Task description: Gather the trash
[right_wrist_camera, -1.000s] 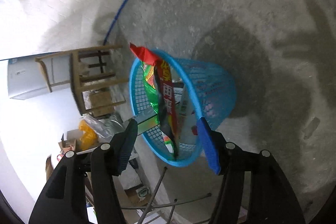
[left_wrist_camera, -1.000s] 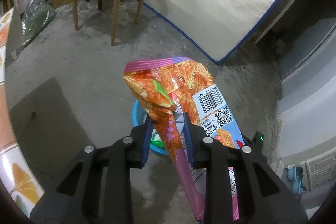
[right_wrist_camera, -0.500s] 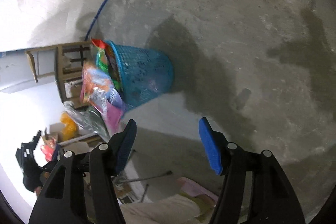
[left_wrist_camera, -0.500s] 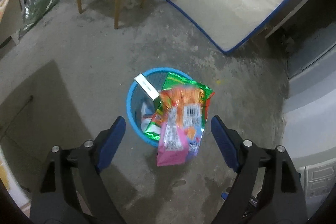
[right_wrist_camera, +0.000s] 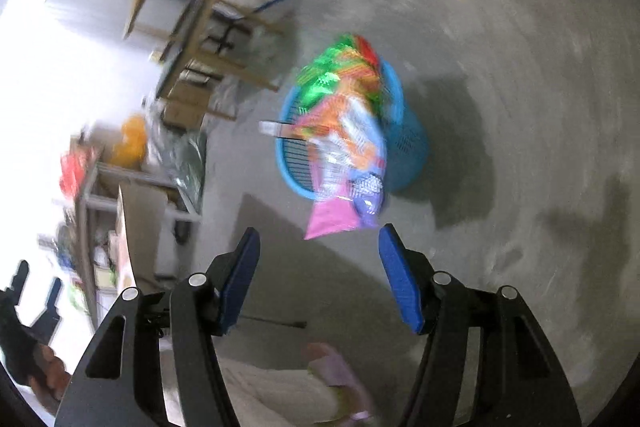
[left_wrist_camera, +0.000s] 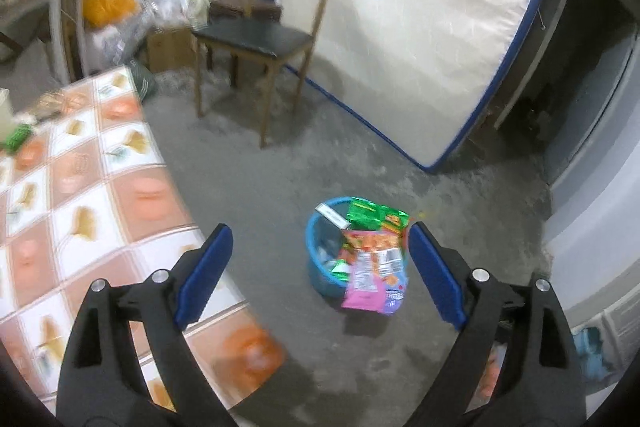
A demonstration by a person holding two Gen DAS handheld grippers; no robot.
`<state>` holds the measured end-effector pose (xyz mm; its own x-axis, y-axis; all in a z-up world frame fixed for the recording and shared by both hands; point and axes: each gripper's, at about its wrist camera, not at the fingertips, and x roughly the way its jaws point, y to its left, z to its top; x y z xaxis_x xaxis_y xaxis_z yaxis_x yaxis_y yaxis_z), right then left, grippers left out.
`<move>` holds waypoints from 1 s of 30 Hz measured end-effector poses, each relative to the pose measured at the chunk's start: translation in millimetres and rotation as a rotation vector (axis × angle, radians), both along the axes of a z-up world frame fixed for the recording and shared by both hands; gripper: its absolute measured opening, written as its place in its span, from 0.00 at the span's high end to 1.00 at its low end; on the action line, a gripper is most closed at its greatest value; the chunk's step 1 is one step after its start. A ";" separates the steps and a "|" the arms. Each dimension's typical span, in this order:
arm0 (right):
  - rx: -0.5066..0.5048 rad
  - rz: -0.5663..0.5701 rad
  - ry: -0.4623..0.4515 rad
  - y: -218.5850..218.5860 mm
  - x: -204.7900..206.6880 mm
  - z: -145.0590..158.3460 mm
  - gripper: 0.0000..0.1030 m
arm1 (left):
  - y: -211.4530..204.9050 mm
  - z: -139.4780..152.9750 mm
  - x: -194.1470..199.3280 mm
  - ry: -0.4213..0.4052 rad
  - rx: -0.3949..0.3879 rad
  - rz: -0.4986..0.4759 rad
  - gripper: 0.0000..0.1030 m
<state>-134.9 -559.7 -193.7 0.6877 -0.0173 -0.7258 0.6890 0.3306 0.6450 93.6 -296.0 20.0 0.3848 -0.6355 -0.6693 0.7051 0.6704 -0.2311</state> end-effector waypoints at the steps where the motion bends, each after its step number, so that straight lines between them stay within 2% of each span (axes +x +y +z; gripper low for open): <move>1: -0.051 0.030 0.007 6.6 6.5 14.5 0.41 | 11.4 4.4 -3.5 -0.010 -0.006 0.007 0.14; 2: -0.107 0.060 0.017 14.1 12.5 29.3 0.39 | 29.3 9.6 -8.5 -0.025 -0.013 0.024 0.12; 3: -0.187 0.100 0.035 25.5 20.6 50.2 0.32 | 42.3 12.9 -12.9 -0.035 -0.018 0.035 0.11; 5: -0.324 0.156 0.055 49.4 32.1 85.5 0.25 | 69.6 18.1 -21.3 -0.046 -0.025 0.062 0.10; 8: -0.467 0.228 0.050 80.3 44.7 125.6 0.11 | 115.9 23.7 -34.0 -0.050 -0.046 0.127 0.08; 12: -0.673 0.321 0.060 133.4 64.8 171.6 0.07 | 157.3 21.4 -46.7 -0.053 -0.015 0.273 0.08; 14: -0.739 0.338 0.067 155.5 71.9 185.5 0.07 | 179.4 19.3 -52.6 -0.042 0.019 0.365 0.08; 17: -0.863 0.372 0.024 195.1 80.4 208.0 0.06 | 205.2 13.4 -60.7 -0.036 0.076 0.495 0.08; 19: -0.958 0.389 -0.007 221.1 81.5 223.0 0.06 | 220.4 8.6 -64.2 -0.067 0.137 0.580 0.08; 21: -1.033 0.407 -0.027 242.5 82.2 233.3 0.06 | 236.3 6.8 -68.1 -0.099 0.147 0.627 0.08; 24: -1.082 0.449 -0.068 270.4 82.8 244.0 0.06 | 251.4 4.9 -65.9 -0.085 0.153 0.687 0.08; 26: -1.053 0.489 -0.069 285.4 84.1 245.5 0.06 | 257.0 4.0 -62.2 -0.056 0.145 0.721 0.08; 30: -0.939 0.576 0.041 301.6 97.2 219.0 0.06 | 259.5 -8.6 -57.0 0.042 0.135 0.751 0.08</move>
